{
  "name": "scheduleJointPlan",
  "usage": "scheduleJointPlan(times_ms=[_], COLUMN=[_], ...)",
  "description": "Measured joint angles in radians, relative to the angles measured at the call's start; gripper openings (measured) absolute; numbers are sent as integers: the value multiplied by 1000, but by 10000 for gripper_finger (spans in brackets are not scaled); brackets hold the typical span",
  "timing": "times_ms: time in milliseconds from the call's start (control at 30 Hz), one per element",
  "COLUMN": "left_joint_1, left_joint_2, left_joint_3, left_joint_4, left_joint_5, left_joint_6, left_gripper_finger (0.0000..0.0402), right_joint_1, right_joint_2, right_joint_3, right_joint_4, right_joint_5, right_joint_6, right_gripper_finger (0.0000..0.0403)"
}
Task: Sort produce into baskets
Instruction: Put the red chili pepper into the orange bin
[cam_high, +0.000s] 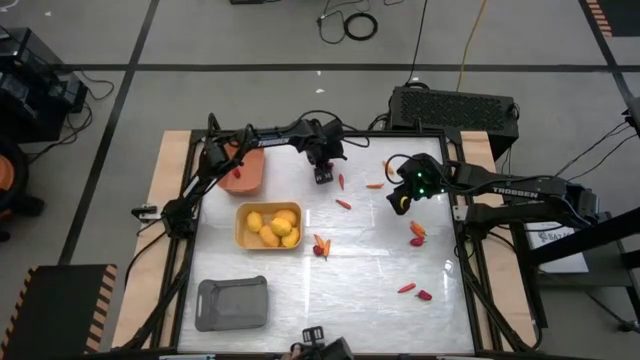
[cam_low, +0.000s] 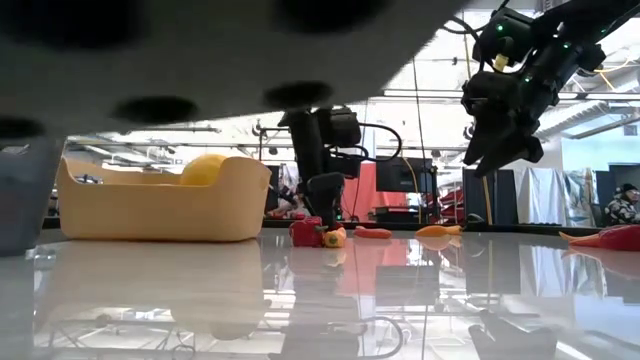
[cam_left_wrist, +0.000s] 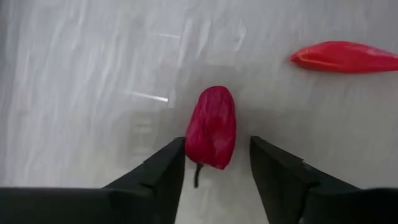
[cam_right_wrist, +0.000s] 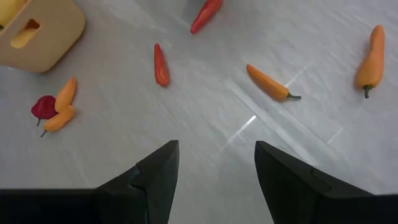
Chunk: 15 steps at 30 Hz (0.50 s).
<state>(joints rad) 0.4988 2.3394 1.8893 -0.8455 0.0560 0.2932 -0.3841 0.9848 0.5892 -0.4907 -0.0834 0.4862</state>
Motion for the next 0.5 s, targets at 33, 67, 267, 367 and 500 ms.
scheduleJointPlan(times_ms=[33, 67, 267, 367, 500], left_joint_1=[0, 0, 2, 7, 12], left_joint_2=[0, 0, 0, -6, -11], left_joint_3=[0, 0, 0, -1, 4], left_joint_4=[-3, -5, 2, 3, -6], left_joint_5=[0, 0, -5, -6, -18], left_joint_6=[0, -1, -45, -52, -52], left_gripper_finger=[168, 159, 110, 89, 66], right_joint_1=[0, 0, 0, 0, 0], right_joint_2=[0, 0, 0, 0, 0], right_joint_3=[0, 0, 0, 0, 0], right_joint_4=[0, 0, 0, 0, 0], right_joint_5=[0, 0, 0, 0, 0], right_joint_6=[0, 0, 0, 0, 0], right_gripper_finger=[203, 203, 203, 203, 203])
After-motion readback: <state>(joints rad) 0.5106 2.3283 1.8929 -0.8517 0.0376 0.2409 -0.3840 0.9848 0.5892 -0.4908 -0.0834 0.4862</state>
